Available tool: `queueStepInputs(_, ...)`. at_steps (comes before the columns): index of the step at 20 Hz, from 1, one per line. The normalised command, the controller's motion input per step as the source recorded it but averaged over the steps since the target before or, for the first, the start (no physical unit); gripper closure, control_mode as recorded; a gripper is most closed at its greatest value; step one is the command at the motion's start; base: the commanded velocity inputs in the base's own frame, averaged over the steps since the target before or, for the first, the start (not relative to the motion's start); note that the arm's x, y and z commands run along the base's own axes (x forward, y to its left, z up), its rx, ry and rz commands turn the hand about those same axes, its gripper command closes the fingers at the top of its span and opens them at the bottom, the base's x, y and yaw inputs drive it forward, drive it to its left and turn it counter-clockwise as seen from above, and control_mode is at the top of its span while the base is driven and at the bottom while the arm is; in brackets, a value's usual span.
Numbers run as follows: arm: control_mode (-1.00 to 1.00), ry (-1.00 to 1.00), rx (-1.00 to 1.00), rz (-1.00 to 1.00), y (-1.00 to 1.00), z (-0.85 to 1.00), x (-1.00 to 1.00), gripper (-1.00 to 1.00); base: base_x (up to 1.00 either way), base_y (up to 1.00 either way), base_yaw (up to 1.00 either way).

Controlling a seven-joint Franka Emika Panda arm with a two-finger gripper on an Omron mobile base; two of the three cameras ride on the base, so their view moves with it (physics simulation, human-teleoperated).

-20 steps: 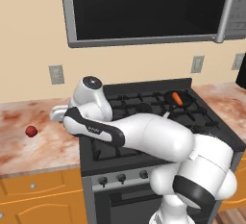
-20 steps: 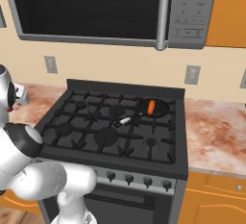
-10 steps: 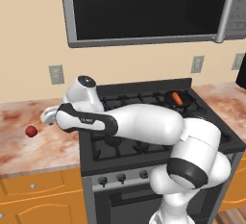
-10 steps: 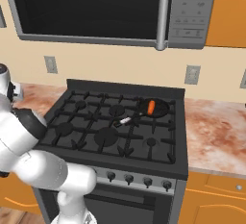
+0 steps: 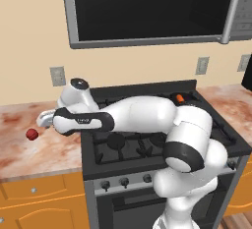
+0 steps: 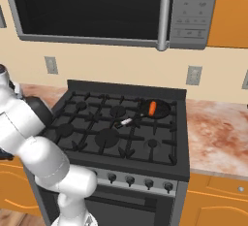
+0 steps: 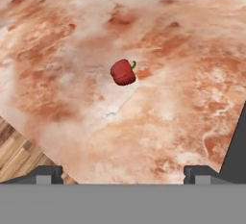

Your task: Put the carrot and bell pepper in the pan. Then turn on the rear right burner and set the heat to medium.

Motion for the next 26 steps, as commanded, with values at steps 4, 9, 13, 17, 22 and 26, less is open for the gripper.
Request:
queueStepInputs(4,-1.00,0.00,-0.07,0.00,0.31,0.00,0.13,-1.00,0.00,0.00,0.00)
queueStepInputs(9,-1.00,0.03,-0.04,0.00,0.33,-0.03,0.13,-1.00,0.00,0.00,0.00)
queueStepInputs(13,-1.00,0.09,-0.03,0.00,0.09,-0.22,0.21,-1.00,0.00,0.00,0.00)
queueStepInputs(17,-1.00,0.03,0.00,0.00,0.00,-0.46,0.16,-1.00,0.00,0.00,0.00)
queueStepInputs(22,-1.00,0.00,0.00,0.00,0.00,-0.30,0.06,-1.00,0.00,0.00,0.00)
queueStepInputs(26,-1.00,0.00,0.00,0.00,0.06,-0.09,0.00,-1.00,0.00,0.00,0.00)
